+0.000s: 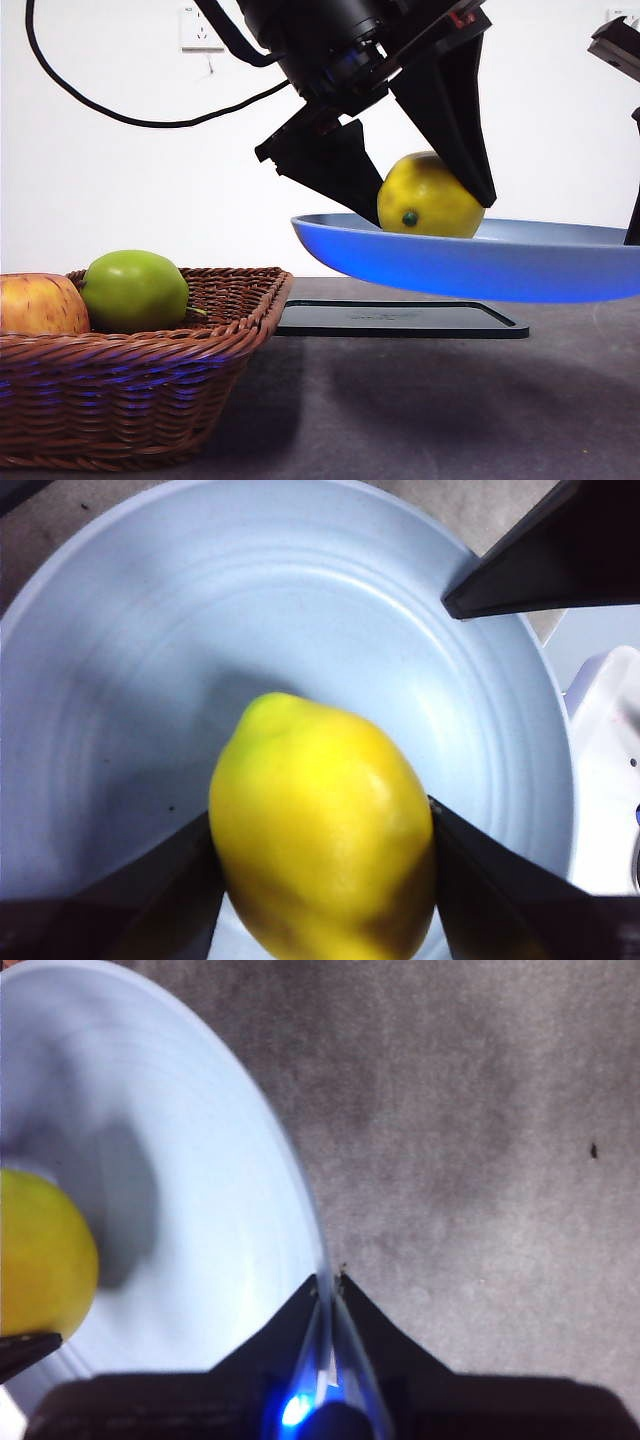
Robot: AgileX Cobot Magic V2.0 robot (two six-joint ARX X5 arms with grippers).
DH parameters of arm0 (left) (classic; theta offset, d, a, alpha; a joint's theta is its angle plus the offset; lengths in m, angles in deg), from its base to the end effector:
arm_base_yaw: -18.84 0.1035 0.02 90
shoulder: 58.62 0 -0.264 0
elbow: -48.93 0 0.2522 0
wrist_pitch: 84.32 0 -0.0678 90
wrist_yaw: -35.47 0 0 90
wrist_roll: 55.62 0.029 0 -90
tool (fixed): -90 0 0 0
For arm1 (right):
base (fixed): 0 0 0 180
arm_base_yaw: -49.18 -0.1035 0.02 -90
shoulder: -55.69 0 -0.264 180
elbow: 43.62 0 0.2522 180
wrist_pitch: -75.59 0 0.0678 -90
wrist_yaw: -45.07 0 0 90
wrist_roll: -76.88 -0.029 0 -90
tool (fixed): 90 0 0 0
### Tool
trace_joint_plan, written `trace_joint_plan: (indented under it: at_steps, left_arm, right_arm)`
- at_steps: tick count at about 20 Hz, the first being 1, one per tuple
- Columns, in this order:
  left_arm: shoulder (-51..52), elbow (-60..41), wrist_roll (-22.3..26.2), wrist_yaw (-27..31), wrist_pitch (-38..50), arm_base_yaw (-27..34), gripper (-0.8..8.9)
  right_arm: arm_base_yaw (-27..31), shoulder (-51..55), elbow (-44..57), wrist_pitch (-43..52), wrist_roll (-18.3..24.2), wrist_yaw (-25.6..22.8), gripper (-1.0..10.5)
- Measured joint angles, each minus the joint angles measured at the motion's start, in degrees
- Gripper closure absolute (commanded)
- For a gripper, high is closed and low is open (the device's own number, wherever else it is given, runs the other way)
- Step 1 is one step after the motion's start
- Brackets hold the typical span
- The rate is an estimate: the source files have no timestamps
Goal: Take the lemon from the basket,put the lemon in the plate,hand out the plate
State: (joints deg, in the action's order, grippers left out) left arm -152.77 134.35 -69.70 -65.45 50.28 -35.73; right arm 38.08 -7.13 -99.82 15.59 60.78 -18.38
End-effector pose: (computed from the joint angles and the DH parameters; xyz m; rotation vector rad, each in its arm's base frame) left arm 0.1954 -0.2841 0.2505 0.1654 1.0396 -0.9266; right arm 0.1811 0.0487 0.2232 0.3984 1.2493 0.4134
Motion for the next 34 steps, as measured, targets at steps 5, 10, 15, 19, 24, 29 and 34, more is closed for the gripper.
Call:
trace_joint_plan:
  at_steps: [5, 10, 15, 19, 24, 29, 34]
  left_arm:
    - [0.0, 0.0, 0.0, 0.0, -0.4, -0.2, 4.33]
    - [0.0, 0.0, 0.0, -0.1, -0.6, -0.2, 4.36]
    - [1.7, 5.4, 1.1, 0.1, -8.3, 0.7, 4.38]
    - [6.2, 13.2, 3.8, 1.1, -15.8, 2.4, 4.38]
    - [11.6, 19.6, 5.9, 1.8, -21.8, 2.4, 4.38]
    - [14.2, 19.7, 6.1, 1.7, -24.2, 2.4, 4.38]
    - [14.1, 19.7, 6.2, 1.8, -25.7, 2.4, 4.38]
  right_arm:
    - [-0.3, 0.0, 0.0, 0.0, 0.0, 0.0, 9.4]
    - [-0.5, 0.0, 0.0, 0.0, 0.0, -0.3, 9.4]
    - [-0.4, -2.3, 0.0, 0.7, -0.2, -0.5, 9.4]
    - [0.7, -10.1, -0.8, 4.9, -0.5, -0.4, 9.4]
    - [2.4, -21.8, -11.6, 9.7, -0.6, -0.4, 9.4]
    - [3.6, -34.6, -26.6, 11.4, -0.6, -0.4, 9.4]
    - [4.7, -47.3, -41.6, 11.5, -0.6, -0.4, 9.4]
